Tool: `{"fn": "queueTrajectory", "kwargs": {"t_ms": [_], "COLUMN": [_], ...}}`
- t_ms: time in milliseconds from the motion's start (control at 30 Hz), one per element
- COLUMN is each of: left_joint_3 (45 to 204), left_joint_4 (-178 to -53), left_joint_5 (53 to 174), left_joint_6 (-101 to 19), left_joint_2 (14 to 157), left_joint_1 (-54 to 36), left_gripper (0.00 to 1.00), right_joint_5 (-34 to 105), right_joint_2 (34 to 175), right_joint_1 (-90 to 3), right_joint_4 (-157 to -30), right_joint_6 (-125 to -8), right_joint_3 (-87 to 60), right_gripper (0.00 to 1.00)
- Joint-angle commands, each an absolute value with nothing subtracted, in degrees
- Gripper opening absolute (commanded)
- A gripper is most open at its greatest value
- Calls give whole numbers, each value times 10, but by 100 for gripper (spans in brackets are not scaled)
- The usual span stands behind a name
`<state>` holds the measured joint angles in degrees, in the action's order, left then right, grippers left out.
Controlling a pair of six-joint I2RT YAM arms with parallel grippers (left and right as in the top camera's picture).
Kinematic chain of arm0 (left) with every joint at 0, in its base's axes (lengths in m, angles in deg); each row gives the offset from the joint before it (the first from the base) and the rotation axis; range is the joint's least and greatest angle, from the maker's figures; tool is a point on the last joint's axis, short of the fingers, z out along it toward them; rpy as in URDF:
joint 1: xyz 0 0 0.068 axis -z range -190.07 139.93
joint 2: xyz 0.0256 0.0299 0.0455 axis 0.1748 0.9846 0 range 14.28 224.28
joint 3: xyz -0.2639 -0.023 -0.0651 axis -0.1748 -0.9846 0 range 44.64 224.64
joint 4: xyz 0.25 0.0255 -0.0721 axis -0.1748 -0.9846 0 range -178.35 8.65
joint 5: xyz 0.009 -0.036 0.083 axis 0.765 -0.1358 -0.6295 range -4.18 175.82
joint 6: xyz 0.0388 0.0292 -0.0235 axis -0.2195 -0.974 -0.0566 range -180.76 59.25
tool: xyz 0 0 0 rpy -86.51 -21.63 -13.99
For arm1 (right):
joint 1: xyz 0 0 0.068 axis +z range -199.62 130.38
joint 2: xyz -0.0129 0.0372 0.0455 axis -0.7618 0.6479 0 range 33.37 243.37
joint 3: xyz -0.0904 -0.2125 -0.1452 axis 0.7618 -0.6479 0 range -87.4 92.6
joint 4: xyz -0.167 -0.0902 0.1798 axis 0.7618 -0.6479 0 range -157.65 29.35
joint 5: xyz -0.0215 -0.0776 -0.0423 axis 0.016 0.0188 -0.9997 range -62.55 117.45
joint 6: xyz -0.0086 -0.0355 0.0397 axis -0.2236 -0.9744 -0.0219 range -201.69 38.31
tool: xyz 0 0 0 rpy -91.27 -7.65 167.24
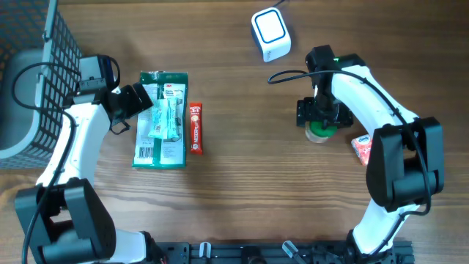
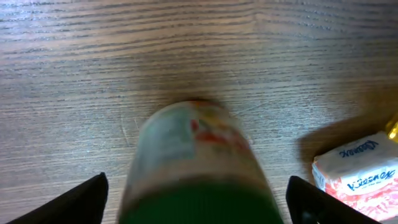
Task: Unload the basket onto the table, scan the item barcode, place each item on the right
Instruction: 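Carry the jar right, set it down beside the Kleenex pack, release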
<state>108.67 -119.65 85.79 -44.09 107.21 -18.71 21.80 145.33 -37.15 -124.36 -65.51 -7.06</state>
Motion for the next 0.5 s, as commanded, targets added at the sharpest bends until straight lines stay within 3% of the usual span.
{"fn": "queueTrajectory", "kwargs": {"t_ms": [0,133,267,367,400,433,467], "left_joint_3": [1092,1092,1092,1092,1092,1092,1092], "left_joint_4": [-1195,-1195,-1195,-1195,-1195,-1195,-1195], "left_joint_5": [862,862,862,862,862,862,862], "left_joint_6": [-438,-438,-438,-438,-438,-438,-438], "left_joint_2": [1061,1061,1061,1061,1061,1061,1061], "left_joint_1": [-189,-189,-189,-189,-189,-189,-189], "left_gripper": [100,100,100,100,100,100,100], "right_joint_5": [196,136,263,364,375,373,359], "right_joint_2": [1453,1452,1452,1454,1455,1455,1455], "right_joint_1": [-373,-373,-364,-342,-332,-318,-302], "right_joint_4": [-1231,-1234,-1247,-1220,-1216,-1213,-1210], "right_joint_6": [-652,-652,-681,-660,-656,-649,-639], "right_joint_3": [-72,-4,99,102,99,92,82], "right_gripper": [95,95,92,59,42,9,4]}}
